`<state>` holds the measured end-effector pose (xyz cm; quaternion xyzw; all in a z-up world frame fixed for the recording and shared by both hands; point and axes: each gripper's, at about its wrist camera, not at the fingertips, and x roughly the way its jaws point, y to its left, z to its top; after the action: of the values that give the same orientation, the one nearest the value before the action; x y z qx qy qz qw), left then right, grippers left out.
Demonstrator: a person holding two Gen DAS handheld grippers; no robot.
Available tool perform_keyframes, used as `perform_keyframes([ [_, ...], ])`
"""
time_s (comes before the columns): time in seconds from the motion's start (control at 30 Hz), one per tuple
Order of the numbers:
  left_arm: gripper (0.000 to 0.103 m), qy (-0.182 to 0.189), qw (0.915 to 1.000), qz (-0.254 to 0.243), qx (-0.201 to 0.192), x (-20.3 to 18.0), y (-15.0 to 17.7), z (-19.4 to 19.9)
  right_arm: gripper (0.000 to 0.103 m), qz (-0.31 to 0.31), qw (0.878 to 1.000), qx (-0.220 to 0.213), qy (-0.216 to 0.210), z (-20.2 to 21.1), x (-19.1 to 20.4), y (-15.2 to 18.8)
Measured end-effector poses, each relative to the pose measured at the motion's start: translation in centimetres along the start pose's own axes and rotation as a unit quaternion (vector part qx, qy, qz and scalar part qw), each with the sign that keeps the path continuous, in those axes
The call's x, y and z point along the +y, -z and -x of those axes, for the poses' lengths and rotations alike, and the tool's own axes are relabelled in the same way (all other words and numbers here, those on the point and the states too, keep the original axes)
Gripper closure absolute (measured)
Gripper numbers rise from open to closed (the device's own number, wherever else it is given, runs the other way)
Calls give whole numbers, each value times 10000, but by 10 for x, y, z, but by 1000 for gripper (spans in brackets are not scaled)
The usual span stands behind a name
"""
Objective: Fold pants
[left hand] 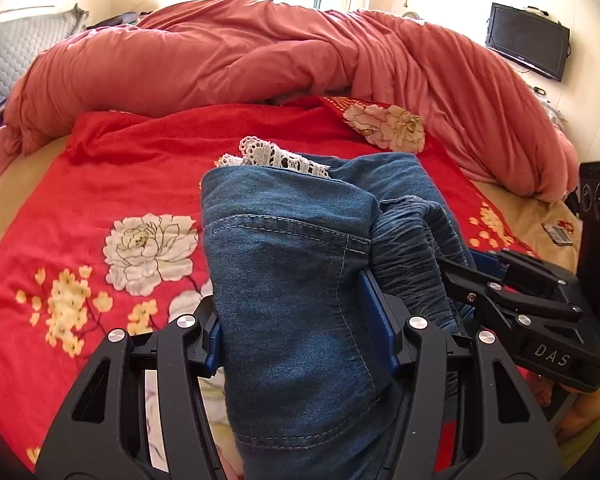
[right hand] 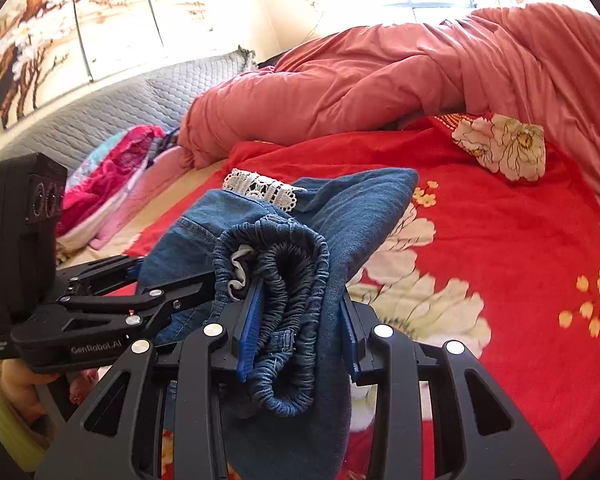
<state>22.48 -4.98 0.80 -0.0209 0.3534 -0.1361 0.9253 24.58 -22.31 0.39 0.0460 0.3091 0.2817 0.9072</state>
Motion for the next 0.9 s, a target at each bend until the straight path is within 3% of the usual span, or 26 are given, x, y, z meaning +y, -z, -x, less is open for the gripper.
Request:
perform_keyframes([
  [0.17, 54, -126, 9998, 84, 156, 11, 4, -18, 71, -39, 9999, 132, 103, -20, -4, -1],
  [0.37, 53, -339, 9984, 122, 437, 21, 14, -34, 68, -432, 9967, 589, 349, -40, -22, 12],
  [0.5, 43, -396, 9981, 188, 439, 26, 16, -34, 54, -745, 9935, 720, 462, -40, -35, 19],
  [0.77, 35, -402, 9974, 296, 528, 30, 20, -35, 31, -744, 9908, 806, 797, -37, -40, 26],
  [0.9, 32, -380, 9974, 312, 529, 30, 20, -34, 28, -825, 9897, 802, 852, -35, -45, 28],
])
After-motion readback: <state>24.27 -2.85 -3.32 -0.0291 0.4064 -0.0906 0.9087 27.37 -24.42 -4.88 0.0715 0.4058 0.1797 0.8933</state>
